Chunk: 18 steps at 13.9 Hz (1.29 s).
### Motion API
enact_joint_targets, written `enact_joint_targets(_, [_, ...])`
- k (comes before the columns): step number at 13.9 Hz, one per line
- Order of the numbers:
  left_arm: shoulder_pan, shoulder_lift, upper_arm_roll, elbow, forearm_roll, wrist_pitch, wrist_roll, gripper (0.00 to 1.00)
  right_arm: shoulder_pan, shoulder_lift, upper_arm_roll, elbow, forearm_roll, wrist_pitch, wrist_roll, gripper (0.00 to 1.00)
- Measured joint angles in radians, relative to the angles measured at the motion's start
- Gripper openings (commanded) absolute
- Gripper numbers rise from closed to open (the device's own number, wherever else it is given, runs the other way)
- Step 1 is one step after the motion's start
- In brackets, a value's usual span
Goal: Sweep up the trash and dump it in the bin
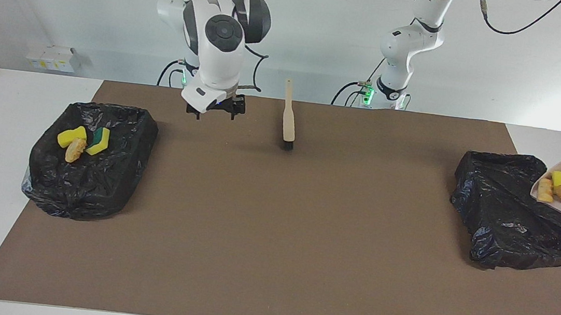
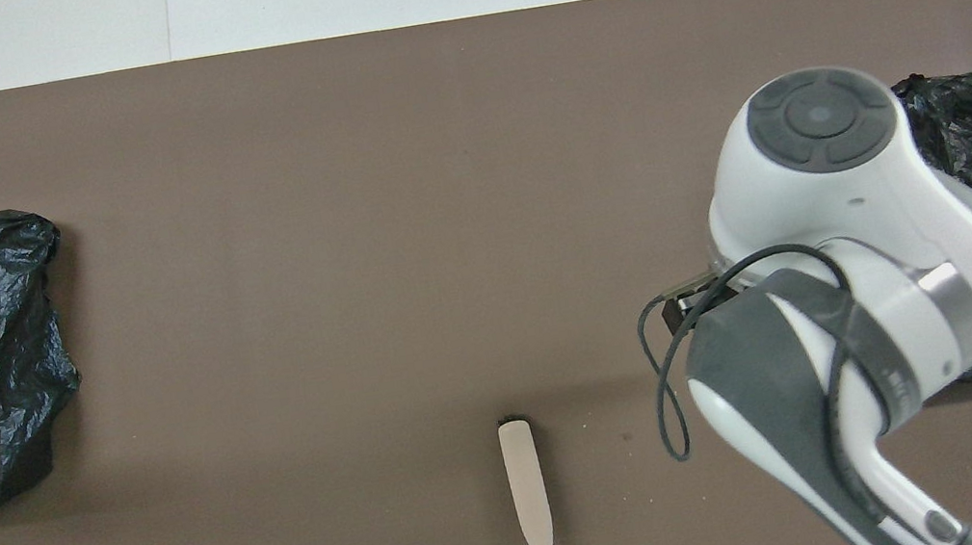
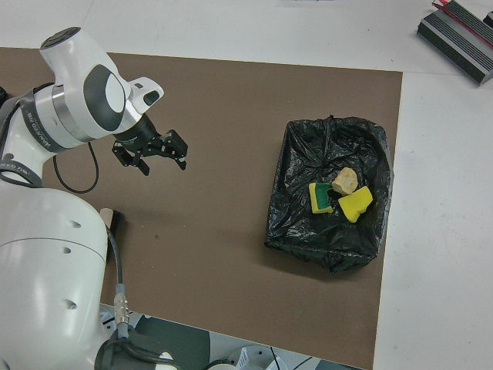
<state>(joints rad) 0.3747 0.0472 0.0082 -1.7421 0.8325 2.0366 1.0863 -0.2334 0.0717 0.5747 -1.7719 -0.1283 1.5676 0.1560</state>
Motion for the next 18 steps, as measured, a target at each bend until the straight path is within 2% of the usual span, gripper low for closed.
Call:
enact_joint_targets(3, [-0.054,0.003,-0.002,-0.02,0.127,-0.008,-0.074,0.0,-0.067,0.0,-0.038,0.064,-0.024,-0.001,-0.108,1.0])
enact_joint_targets(7, [-0.07,0.004,-0.001,-0.025,0.261,-0.018,-0.083,0.0,-0.077,-0.008,-0.083,0.096,-0.024,-0.006,-0.123,1.0])
enact_joint_targets(12, [-0.149,0.004,-0.004,-0.007,0.312,-0.112,-0.035,0.0,-0.077,-0.014,-0.125,0.097,-0.024,-0.006,-0.123,1.0])
enact_joint_targets(15, [-0.148,0.013,-0.001,0.076,0.269,-0.112,0.163,0.0,-0.075,-0.014,-0.129,0.097,-0.024,-0.006,-0.123,1.0])
enact_joint_targets(18, [-0.148,0.029,0.0,0.148,0.036,-0.189,0.27,0.0,-0.074,-0.014,-0.127,0.097,-0.024,-0.006,-0.123,1.0])
